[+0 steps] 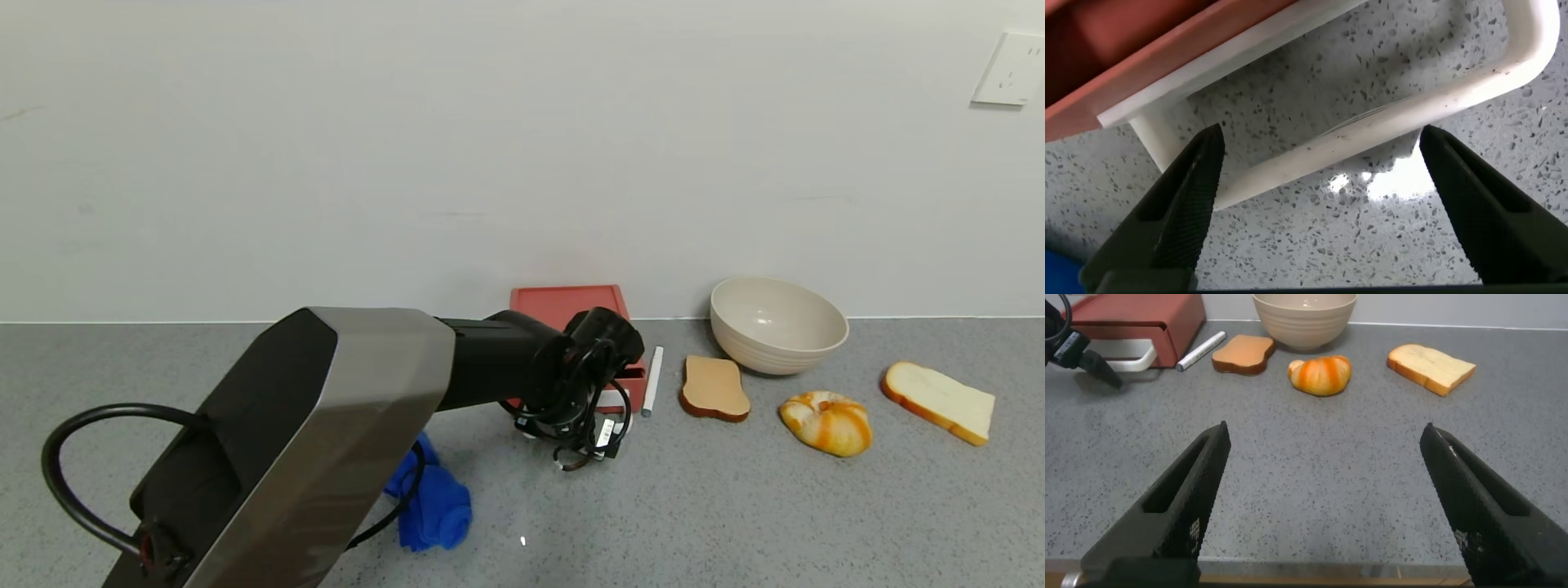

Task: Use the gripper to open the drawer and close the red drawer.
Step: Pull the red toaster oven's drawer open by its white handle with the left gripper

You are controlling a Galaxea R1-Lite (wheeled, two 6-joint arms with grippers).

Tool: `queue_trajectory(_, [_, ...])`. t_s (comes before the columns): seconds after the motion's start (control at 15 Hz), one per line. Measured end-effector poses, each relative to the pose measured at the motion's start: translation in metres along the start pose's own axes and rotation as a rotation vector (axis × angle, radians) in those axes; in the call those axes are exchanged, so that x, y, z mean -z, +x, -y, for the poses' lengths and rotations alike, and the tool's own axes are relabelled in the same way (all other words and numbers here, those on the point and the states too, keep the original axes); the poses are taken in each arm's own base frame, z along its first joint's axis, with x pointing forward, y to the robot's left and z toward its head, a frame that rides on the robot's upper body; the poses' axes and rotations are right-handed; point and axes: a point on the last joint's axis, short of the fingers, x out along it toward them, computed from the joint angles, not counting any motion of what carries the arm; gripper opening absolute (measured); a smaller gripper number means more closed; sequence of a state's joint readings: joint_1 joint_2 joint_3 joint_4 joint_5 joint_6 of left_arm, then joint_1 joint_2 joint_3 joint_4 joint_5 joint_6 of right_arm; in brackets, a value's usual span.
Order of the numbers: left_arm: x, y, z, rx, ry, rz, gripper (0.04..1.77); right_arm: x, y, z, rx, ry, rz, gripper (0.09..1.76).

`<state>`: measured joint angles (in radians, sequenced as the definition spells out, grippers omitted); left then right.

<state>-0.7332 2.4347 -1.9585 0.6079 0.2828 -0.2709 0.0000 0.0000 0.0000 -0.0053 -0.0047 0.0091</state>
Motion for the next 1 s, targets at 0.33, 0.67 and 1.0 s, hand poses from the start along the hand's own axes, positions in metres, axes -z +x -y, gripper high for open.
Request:
queue_trajectory(0.33, [0.010,-0.007,0.007,-0.012,-0.026,-0.056,1.72,0.000,0.000,0.000,0.000,0.000,0.000,1.71])
queue_trajectory(0.67, [0.017,-0.019,0.015,-0.015,-0.086,-0.089,1.72,0.000,0.000,0.000,0.000,0.000,0.000,1.71])
queue_trajectory(1.0, [0.027,-0.028,0.023,-0.012,-0.092,-0.101,1.72,0.000,0.000,0.000,0.000,0.000,0.000,1.71])
